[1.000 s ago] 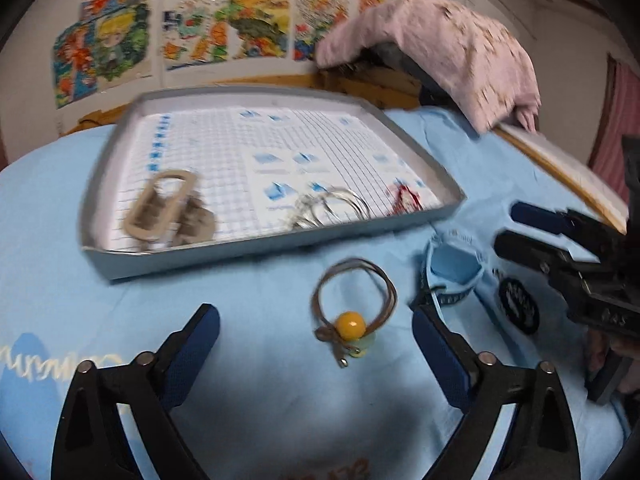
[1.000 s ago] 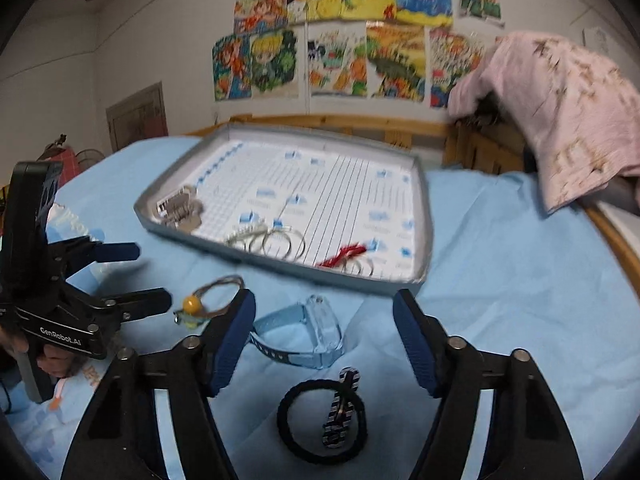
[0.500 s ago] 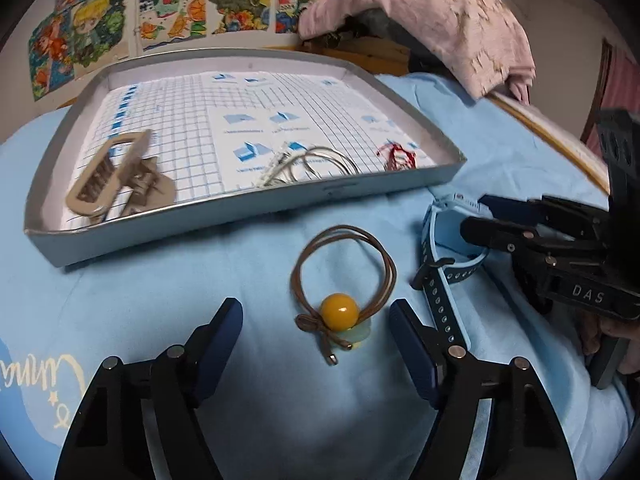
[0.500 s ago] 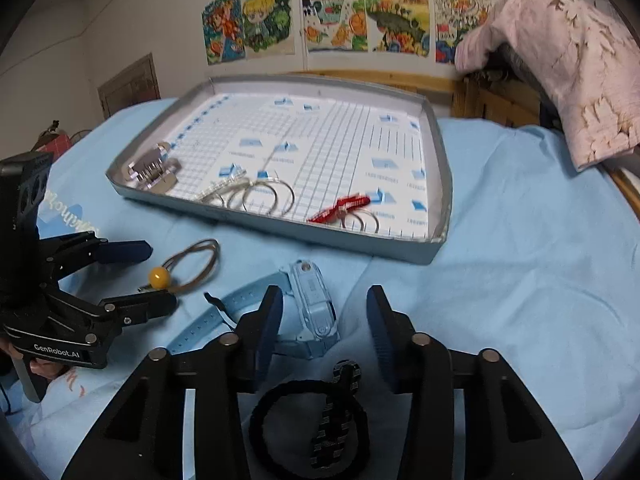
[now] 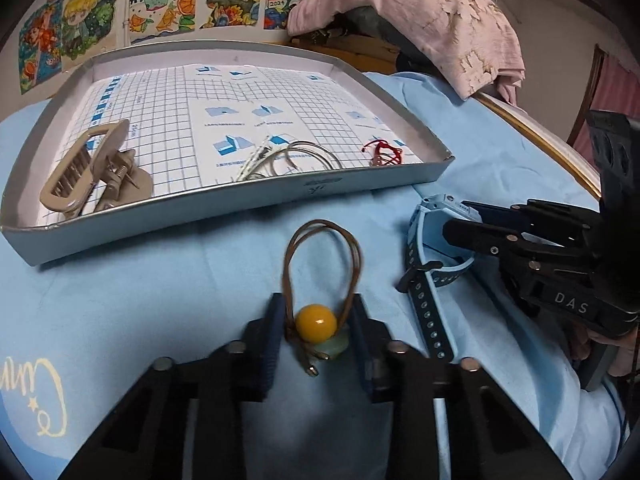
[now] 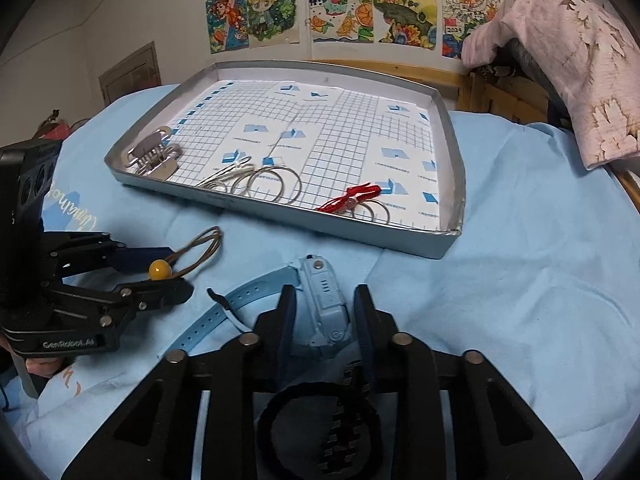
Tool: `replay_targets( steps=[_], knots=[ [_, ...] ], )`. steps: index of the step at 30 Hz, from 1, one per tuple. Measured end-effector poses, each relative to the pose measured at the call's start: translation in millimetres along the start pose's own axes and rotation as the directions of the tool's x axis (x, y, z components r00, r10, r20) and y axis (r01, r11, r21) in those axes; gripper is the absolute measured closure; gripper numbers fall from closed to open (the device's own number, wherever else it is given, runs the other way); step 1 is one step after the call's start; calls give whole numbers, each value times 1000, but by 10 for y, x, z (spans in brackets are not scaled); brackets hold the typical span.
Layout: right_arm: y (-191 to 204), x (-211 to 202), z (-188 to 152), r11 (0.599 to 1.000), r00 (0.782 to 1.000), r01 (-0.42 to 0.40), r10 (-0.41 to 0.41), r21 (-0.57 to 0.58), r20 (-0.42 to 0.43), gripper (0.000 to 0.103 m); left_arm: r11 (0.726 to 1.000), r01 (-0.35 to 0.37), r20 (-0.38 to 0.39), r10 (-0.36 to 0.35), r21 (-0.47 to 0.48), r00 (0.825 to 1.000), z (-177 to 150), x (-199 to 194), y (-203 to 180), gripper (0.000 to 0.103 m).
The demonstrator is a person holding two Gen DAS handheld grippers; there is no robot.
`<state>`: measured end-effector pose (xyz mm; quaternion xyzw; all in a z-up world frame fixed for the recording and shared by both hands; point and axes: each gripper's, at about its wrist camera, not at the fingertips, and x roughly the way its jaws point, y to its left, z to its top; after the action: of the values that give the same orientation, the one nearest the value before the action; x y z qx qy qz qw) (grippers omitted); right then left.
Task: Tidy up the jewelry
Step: 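Grasp the brown cord with yellow bead with the left tool while the right tool grasps the blue watch, then carry both items into the grey tray and open both tools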
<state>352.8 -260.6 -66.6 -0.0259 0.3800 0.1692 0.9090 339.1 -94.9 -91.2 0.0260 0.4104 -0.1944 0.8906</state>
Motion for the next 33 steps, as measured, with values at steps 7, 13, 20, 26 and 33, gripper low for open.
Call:
replay_targets(
  steps=[7,13,20,26,33],
  knots=[
    [3,-44,-43,1000,999,7,-7,-5,33,84,1000,24,28,-24,-13,999,7,-85,29,79],
    [9,-201,-99,1000,991,-17,16,7,129,88,998,59,93,-56,-36,994,117,-290,49,79],
    [32,-377,-67,1000,975,2,-1,-1,220,88,998,44,167,-37,-41,985,319,-473,59,79],
    [-139,-431,245,999,957,23,-36,49,288,88,995,-25,226,47,-99,973,686,-448,167,79],
    [-325,11,552,986,959,61,-100,155,263,88,980,-83,203,120,-182,972,863,-122,390,79]
  ],
)
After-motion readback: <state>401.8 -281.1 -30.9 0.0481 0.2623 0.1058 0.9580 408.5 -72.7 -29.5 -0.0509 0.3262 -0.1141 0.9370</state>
